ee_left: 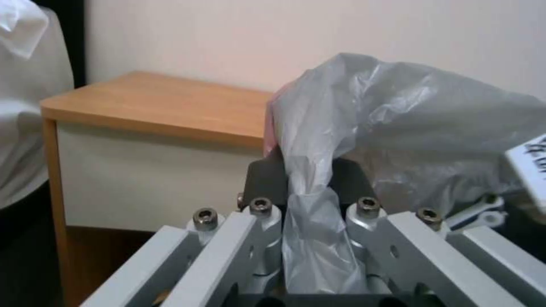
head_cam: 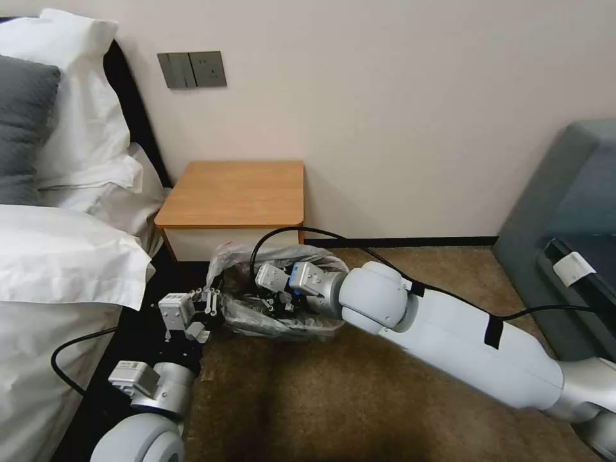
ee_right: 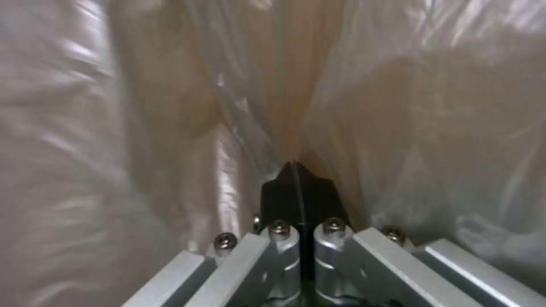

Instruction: Pick up the garbage bag from the table and place it over the trash can.

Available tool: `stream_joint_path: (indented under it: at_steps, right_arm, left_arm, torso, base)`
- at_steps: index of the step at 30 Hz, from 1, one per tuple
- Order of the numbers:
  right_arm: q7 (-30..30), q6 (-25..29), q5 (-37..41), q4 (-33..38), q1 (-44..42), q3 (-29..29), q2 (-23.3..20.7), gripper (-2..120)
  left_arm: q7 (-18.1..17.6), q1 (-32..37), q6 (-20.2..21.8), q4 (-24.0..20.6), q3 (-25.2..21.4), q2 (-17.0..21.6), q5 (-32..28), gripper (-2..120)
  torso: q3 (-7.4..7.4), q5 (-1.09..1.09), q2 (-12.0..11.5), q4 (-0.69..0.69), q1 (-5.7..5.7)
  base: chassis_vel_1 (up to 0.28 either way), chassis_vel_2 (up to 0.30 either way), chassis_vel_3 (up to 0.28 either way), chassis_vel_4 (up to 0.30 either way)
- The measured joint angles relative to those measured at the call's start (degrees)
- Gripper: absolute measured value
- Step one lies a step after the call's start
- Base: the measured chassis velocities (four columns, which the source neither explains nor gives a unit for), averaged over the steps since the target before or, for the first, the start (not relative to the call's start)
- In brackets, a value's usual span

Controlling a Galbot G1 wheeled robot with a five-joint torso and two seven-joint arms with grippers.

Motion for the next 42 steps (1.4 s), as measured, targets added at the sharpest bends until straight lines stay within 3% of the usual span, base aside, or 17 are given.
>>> stream_joint_path:
  at_steps: [30,37,42]
  right_arm:
    - [-0.48,-0.01,-9.36,-6.67,-0.81,-2.83,2.34,0]
    - [-0.05,-0.02,-6.78,-1.98,-2.36,-0.90,0.83,0]
    - [2.37,-0.02,0.23,2.26,-3.96,0.94,-1.24,0]
  left_arm:
    - [0.86,1.26,-0.18,-0.32,0.71,-1.08,1.02,9]
    - [0.25,1.06,0.14,0.36,0.01,-1.04,0.33,9]
    - [-1.41,0.17,1.75,1.48,-0.74,-1.04,-2.64,9]
  torso:
    - [0.00,0.00,0.00,0.00,0.00]
    - [0.00,0.00,0.00,0.00,0.00]
    - [0.00,0.00,0.00,0.00,0.00]
  base:
    - [0.000,0.000,0.000,0.000]
    - [0.000,0.000,0.000,0.000]
    - [0.000,0.000,0.000,0.000]
